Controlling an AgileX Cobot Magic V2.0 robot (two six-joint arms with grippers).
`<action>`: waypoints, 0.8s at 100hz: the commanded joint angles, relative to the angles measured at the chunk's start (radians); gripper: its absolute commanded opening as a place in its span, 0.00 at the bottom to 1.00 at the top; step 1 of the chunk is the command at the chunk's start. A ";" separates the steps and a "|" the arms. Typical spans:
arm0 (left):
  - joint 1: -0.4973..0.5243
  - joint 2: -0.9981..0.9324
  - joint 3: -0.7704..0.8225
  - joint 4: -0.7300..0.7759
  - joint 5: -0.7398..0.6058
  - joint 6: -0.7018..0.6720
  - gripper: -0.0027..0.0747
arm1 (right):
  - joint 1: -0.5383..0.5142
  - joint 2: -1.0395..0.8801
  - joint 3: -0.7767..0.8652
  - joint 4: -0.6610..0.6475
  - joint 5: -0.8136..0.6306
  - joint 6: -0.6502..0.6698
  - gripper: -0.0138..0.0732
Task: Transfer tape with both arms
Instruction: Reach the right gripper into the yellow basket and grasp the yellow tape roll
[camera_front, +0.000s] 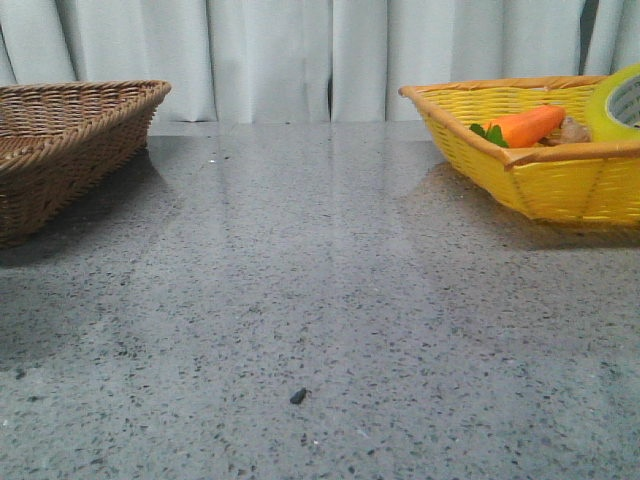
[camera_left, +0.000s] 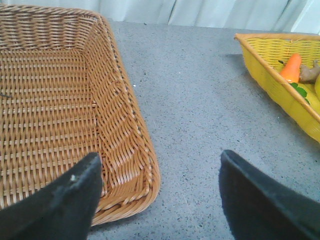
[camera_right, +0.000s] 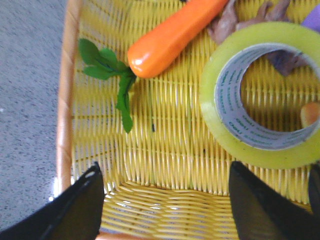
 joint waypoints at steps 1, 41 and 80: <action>-0.007 0.002 -0.036 -0.008 -0.063 0.003 0.63 | 0.017 0.026 -0.035 -0.009 -0.024 0.009 0.67; -0.007 0.002 -0.036 -0.006 -0.063 0.003 0.63 | 0.035 0.194 -0.037 -0.189 -0.176 0.089 0.67; -0.007 0.002 -0.036 -0.006 -0.063 0.003 0.63 | 0.044 0.177 -0.106 -0.204 -0.144 0.107 0.10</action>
